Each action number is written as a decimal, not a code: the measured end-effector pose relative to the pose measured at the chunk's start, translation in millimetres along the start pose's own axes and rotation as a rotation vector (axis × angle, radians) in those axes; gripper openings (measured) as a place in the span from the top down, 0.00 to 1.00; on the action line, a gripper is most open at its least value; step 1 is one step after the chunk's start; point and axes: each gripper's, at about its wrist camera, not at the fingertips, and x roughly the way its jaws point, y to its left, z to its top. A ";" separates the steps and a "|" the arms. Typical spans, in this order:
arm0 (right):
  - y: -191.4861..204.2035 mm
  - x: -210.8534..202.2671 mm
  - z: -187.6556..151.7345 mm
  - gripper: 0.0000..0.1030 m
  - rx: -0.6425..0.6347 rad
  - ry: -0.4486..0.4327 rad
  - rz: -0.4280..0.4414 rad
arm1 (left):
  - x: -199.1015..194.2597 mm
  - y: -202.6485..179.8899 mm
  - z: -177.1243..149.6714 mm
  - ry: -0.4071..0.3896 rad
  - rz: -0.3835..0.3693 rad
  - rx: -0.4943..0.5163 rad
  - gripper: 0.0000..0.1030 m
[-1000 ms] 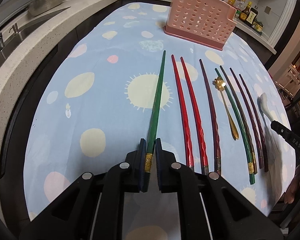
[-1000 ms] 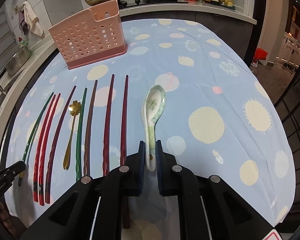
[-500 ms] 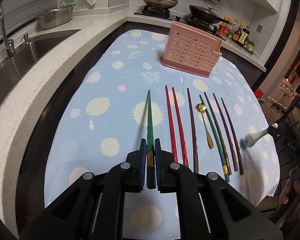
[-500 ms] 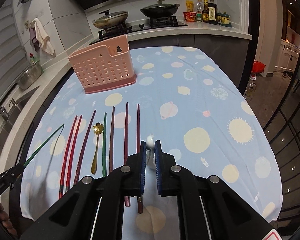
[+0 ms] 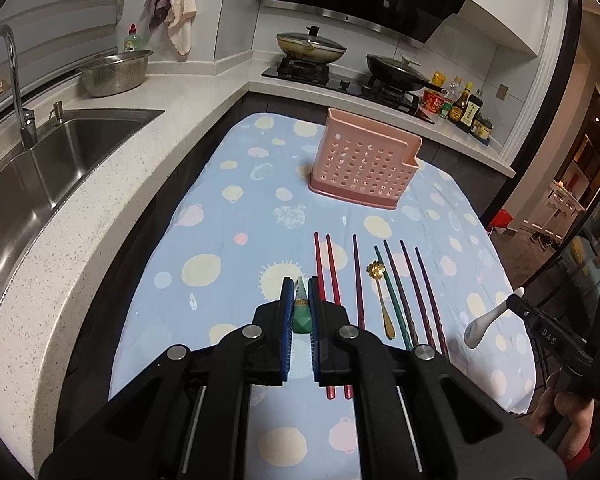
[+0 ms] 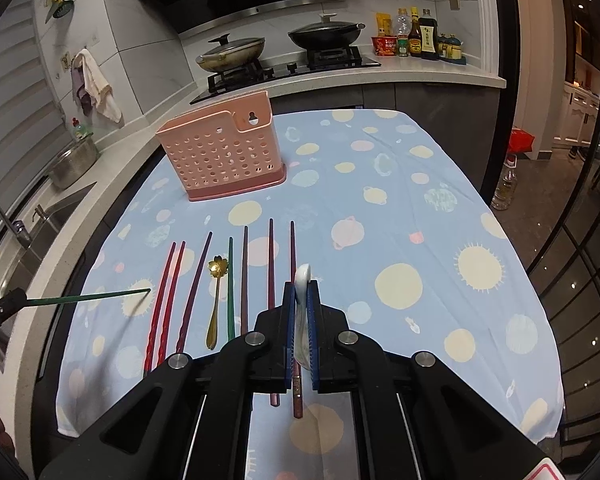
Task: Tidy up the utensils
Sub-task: 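Lift the green chopstick with the left tool while the right tool lifts the spoon toward the pink holder, then lower both items into the pink holder and open both tools, then move both open tools back down to the remaining chopsticks, then grasp a red chopstick with the left tool while the right tool grasps a dark-red chopstick, then lift both chopsticks and carry them above the pink holder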
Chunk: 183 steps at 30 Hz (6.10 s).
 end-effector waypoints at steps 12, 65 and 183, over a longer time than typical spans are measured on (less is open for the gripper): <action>10.7 -3.5 30.9 0.94 0.000 -0.041 0.058 | -1.6 -6.1 47.4 -0.097 0.000 0.030 0.93; 56.0 147.6 219.4 0.78 0.035 -0.140 0.151 | 153.4 -30.6 246.3 -0.244 -0.037 -0.001 0.63; 10.1 15.5 -54.0 0.93 -0.051 0.046 0.053 | 63.8 -7.5 -71.5 0.182 0.000 -0.009 0.93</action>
